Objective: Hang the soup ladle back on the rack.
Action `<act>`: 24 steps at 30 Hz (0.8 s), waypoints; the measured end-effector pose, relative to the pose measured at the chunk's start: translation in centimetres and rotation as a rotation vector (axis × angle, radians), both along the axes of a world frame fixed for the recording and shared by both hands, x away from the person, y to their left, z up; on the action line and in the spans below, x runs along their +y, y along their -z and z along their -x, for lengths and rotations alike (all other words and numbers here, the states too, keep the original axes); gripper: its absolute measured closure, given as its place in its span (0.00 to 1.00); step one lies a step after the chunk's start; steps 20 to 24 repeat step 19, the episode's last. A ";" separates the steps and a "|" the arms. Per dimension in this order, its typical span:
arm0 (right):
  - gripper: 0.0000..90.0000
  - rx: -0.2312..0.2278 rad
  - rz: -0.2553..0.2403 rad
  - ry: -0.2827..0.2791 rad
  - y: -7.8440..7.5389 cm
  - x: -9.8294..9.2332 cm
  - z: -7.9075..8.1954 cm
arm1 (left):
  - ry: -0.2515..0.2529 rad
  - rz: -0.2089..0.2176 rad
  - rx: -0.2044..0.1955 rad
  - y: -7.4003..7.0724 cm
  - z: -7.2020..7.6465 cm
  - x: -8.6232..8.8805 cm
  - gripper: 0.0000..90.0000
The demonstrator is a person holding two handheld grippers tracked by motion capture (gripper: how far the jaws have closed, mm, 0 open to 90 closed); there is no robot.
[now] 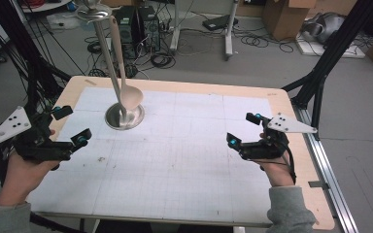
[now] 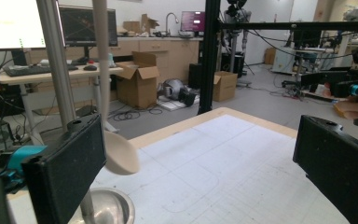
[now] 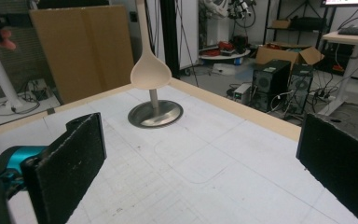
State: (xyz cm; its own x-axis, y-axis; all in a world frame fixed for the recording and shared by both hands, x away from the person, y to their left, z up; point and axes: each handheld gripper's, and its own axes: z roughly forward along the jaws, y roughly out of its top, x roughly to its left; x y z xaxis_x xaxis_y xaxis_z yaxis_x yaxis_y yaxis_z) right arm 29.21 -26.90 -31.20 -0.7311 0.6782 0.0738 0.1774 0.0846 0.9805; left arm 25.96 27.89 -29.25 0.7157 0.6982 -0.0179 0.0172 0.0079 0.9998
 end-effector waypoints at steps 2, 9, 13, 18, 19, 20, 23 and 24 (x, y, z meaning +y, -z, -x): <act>0.00 -0.001 -0.009 0.009 -0.2 -0.8 0.2 | 0.012 0.001 -0.005 0.0 0.0 0.0 0.03; 0.00 0.024 -0.023 0.023 -0.1 -3.6 0.8 | 0.015 -0.013 0.016 0.1 0.0 -0.1 0.03; 0.00 0.041 -0.024 0.021 0.0 -4.9 1.0 | 0.037 -0.010 0.013 0.0 0.0 -0.2 0.03; 0.00 0.035 -0.036 0.024 -0.1 -5.6 1.2 | 0.053 -0.030 0.004 0.1 -0.1 -0.7 0.03; 0.00 0.039 -0.038 0.021 -0.2 -5.7 1.2 | 0.050 -0.034 0.009 0.2 -0.2 -0.9 0.03; 0.00 0.039 -0.038 0.021 -0.2 -5.7 1.2 | 0.050 -0.034 0.009 0.2 -0.2 -0.9 0.03; 0.00 0.039 -0.038 0.021 -0.2 -5.7 1.2 | 0.050 -0.034 0.009 0.2 -0.2 -0.9 0.03; 0.00 0.039 -0.038 0.021 -0.2 -5.7 1.2 | 0.050 -0.034 0.009 0.2 -0.2 -0.9 0.03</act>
